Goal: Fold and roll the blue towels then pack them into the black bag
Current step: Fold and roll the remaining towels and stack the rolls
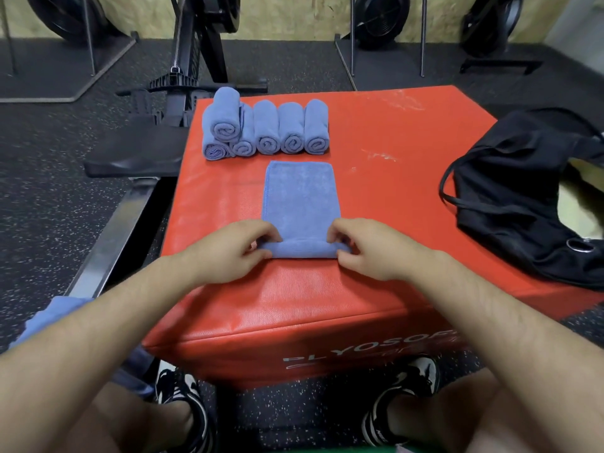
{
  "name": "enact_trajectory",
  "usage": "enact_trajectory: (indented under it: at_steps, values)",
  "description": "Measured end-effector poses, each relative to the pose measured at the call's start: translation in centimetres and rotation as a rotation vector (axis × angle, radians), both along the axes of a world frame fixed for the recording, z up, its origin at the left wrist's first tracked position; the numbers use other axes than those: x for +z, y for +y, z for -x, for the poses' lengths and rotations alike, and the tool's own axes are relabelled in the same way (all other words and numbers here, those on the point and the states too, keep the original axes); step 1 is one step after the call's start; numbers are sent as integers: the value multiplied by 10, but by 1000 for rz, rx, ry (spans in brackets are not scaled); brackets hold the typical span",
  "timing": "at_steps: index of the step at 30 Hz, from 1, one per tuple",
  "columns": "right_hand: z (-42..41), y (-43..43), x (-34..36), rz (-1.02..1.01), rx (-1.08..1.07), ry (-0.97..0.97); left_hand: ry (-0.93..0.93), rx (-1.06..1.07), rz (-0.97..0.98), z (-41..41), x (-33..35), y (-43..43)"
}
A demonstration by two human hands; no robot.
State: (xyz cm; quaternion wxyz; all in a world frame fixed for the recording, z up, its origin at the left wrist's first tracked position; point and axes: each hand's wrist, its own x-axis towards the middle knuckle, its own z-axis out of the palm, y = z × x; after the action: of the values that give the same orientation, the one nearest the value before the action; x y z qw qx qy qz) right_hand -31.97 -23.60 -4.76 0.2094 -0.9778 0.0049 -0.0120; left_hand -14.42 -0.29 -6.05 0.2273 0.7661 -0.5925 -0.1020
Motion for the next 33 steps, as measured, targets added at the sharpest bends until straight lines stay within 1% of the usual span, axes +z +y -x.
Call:
enact_trajectory:
  at_steps: [2, 4, 6, 8, 12, 16, 20, 22, 24, 27, 29, 31, 33]
  values:
    - [2, -1, 6, -97, -39, 84, 144, 65, -68, -1, 3, 0]
    - [2, -2, 8, -124, -53, 103, 196, 79, -70, 0, 5, -1]
    - [0, -1, 3, -118, -66, 82, 161, 88, -30, 2, 4, -4]
    - [-2, -2, -4, -94, -74, 19, 97, 102, 14, 0, 2, -6]
    - [-8, -2, -9, 87, -31, -164, -92, 54, 110, -3, -2, -10]
    - [-7, 2, -6, 176, 49, -181, -196, -20, 130, 1, 1, -12]
    - [-5, -2, -5, 205, 64, -116, -226, -30, 41, -7, -3, -6]
    - [-8, -2, -5, 183, 54, -90, -209, -9, 10, -9, -5, -8]
    - [-10, -2, -2, 140, 26, -72, -160, 6, 21, -9, -3, -10]
    - [-8, 0, 10, -18, -45, 22, 36, 83, -39, -8, 8, -10]
    - [-7, 0, 14, -74, -62, 84, 151, 121, -81, -9, 10, -9]
    - [-7, 0, 13, -88, -68, 91, 159, 118, -72, -9, 8, -10]
    - [-10, -1, 6, -60, -59, 19, 98, 117, -29, -10, 3, -12]
